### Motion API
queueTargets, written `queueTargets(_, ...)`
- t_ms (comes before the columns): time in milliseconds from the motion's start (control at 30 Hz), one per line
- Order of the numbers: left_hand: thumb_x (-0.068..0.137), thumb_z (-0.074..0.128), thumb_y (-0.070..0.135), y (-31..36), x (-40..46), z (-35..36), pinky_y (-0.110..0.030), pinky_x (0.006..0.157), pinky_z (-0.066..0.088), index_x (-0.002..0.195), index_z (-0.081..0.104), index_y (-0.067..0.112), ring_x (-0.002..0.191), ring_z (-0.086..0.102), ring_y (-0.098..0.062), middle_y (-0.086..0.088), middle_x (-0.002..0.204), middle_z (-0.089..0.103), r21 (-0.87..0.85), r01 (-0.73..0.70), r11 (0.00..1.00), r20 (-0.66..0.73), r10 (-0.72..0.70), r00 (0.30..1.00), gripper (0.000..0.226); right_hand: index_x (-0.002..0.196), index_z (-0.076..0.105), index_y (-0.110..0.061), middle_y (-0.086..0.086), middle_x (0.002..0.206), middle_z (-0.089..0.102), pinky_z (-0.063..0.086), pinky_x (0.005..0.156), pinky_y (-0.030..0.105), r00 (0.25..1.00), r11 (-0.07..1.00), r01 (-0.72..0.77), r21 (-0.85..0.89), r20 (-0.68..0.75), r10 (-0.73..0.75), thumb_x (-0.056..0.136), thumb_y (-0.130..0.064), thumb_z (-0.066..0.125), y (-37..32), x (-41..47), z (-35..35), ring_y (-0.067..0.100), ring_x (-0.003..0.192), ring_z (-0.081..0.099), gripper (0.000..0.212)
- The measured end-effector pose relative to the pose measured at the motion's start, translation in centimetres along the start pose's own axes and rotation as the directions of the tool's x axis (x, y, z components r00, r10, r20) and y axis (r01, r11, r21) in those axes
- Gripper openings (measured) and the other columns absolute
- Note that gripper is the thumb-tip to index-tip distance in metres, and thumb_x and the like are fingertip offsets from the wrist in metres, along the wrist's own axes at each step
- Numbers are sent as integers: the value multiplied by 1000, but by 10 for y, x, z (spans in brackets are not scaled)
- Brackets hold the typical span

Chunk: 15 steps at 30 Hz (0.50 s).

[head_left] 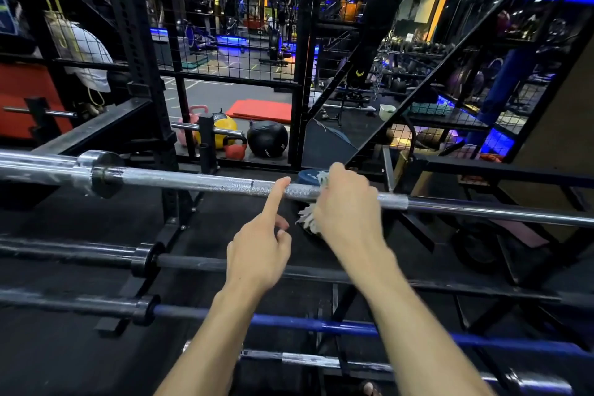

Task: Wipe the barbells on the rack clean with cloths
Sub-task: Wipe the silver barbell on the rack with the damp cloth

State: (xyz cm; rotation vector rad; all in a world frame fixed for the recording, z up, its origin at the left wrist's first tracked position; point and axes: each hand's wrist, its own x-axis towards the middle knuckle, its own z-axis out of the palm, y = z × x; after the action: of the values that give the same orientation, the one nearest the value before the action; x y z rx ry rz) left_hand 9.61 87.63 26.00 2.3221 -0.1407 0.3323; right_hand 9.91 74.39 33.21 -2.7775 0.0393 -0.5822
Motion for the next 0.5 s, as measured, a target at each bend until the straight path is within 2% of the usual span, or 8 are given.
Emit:
queueTargets(100, 93, 51, 10, -5, 2, -5, -42, 79, 54, 139, 0, 78, 75, 61, -8, 22, 94, 63, 21, -4, 1000, 0, 4, 1000, 97, 91, 53, -13, 12, 91, 64, 36, 66, 38, 996, 996, -76, -44, -38, 75, 95, -17, 53, 41, 5, -18, 39, 89, 61, 6)
queueTargets(200, 93, 50, 9, -3, -1, -5, -43, 79, 55, 140, 1, 77, 73, 61, -7, 22, 92, 62, -14, -4, 1000, 9, 4, 1000, 96, 95, 55, -10, 17, 98, 63, 35, 69, 37, 974, 974, -215, -73, -91, 208, 95, -15, 54, 66, 5, -35, 40, 86, 54, 6)
queueTargets(267, 93, 51, 11, 0, -2, -3, -45, 79, 56, 143, -1, 75, 72, 62, -8, 22, 92, 62, -42, -19, 999, 24, 20, 1000, 96, 94, 48, -11, 13, 98, 60, 33, 69, 37, 983, 981, -167, -97, -89, 159, 95, -10, 53, 44, 2, -27, 41, 90, 58, 5)
queueTargets(333, 94, 52, 13, -3, -3, -4, -44, 77, 57, 145, -7, 72, 71, 62, -8, 23, 93, 63, -62, -62, 996, 48, 65, 997, 97, 101, 48, -12, 11, 107, 62, 34, 71, 38, 997, 994, -60, -89, -45, 57, 95, -11, 55, 11, -1, -9, 38, 99, 62, 9)
queueTargets(400, 95, 53, 15, -12, -4, -7, -43, 77, 56, 145, -10, 72, 71, 62, -10, 22, 97, 63, -57, -98, 994, 69, 102, 992, 99, 107, 47, -14, 8, 111, 60, 34, 71, 36, 999, 996, 18, -84, -29, -20, 96, -14, 55, -15, -1, 7, 33, 99, 63, 14)
queueTargets(500, 97, 55, 17, -29, -10, -13, -39, 75, 55, 148, -6, 68, 68, 61, -9, 22, 96, 63, -49, -105, 993, -25, 104, 994, 95, 94, 42, -16, 4, 99, 56, 32, 69, 36, 997, 998, 34, -48, -73, -38, 99, -17, 51, -20, 9, 13, 33, 92, 61, 10)
